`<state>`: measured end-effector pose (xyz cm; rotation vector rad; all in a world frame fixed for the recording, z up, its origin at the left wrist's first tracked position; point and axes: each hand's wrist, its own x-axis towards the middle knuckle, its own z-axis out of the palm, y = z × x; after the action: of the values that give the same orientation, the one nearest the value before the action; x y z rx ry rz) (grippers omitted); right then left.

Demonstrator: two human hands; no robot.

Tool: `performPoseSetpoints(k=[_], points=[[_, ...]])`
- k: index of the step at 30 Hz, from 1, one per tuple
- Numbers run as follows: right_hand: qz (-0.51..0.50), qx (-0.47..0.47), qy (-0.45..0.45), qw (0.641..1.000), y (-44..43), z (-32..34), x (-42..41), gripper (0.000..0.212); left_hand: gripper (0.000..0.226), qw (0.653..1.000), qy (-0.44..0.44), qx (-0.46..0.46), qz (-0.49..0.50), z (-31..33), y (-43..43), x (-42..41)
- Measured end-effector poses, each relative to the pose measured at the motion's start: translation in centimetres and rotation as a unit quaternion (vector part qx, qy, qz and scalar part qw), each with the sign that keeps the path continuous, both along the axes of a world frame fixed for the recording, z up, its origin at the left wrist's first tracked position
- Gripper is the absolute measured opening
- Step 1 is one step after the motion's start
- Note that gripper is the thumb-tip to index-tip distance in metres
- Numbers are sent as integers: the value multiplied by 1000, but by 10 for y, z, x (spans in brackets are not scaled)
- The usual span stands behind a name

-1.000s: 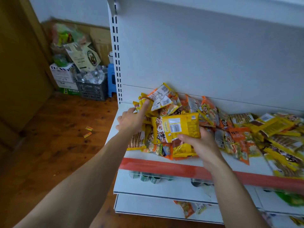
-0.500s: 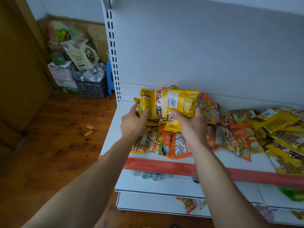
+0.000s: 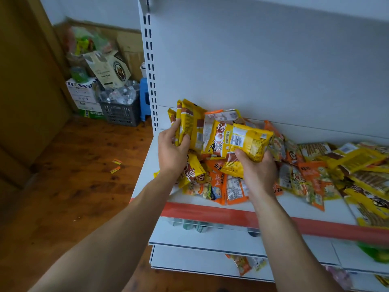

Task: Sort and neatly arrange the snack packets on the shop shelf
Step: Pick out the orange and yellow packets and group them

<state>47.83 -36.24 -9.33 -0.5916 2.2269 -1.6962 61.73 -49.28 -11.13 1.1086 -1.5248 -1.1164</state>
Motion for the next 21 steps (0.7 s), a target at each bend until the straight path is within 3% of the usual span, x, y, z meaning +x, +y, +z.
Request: performPoseSetpoints(k=[2, 5, 13, 21], points=[[-7, -11, -4, 1000, 2, 3, 1, 39, 46, 999, 46, 11, 27, 9, -1, 2], [-11, -27, -32, 999, 3, 6, -1, 43, 44, 991, 116, 20, 58, 21, -1, 8], [-3, -105, -97, 990, 13, 15, -5, 28, 39, 955, 289, 65, 5, 54, 25, 9], [-16, -194, -106, 975, 50, 29, -30, 27, 38, 941, 326, 65, -66, 87, 57, -34]])
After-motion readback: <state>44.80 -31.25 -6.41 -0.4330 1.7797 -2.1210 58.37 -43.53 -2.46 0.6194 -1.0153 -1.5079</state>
